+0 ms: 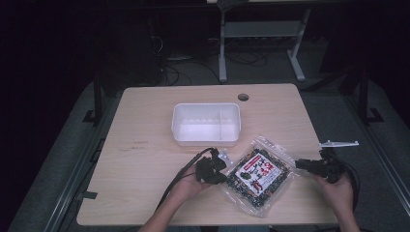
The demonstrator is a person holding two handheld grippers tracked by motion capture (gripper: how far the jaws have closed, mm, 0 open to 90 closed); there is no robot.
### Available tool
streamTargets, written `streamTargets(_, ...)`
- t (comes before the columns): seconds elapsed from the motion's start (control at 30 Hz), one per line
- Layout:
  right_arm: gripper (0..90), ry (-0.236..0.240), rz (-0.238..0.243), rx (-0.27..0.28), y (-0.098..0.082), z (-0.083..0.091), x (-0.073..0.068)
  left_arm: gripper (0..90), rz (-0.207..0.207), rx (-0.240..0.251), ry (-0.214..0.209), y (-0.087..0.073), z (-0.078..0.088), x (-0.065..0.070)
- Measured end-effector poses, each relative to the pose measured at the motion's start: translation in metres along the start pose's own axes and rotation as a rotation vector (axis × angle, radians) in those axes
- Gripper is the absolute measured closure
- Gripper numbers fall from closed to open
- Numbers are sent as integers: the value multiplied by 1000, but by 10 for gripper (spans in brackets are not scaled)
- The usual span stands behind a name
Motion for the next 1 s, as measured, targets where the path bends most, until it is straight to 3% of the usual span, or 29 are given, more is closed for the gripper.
streamTargets(0.07,826,-5,3,5,-1,2,1,898,0,0,0,0,0,0)
streamTargets(0.23,878,3,11,16,-1,4,0,898,0,0,-1,0,0,-1)
streamTargets(0.43,892,0,37,27,1,9,-4,880,3,4,2,0,1,0)
streamTargets(0.63,893,3,72,63,5,22,-14,833,16,52,-3,4,5,-1)
streamTargets(0.8,894,-7,109,93,8,37,-24,722,43,85,-28,5,10,-4)
streamTargets(0.93,894,-36,141,112,9,51,-31,562,67,120,-38,7,13,-8)
streamTargets(0.97,894,-50,160,124,9,58,-35,462,76,128,-34,8,14,-9)
streamTargets(1.0,894,-50,160,124,9,58,-35,462,81,131,-38,8,14,-10)
Point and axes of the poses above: each handheld gripper's, and its own axes: z roughly backward along the jaws, y roughly out of its top, x roughly to its right, the point moved 7 cm from there along -z, roughly forward along the jaws, and after that the axes turned 15 degrees about -x, right-handed, at the moved point
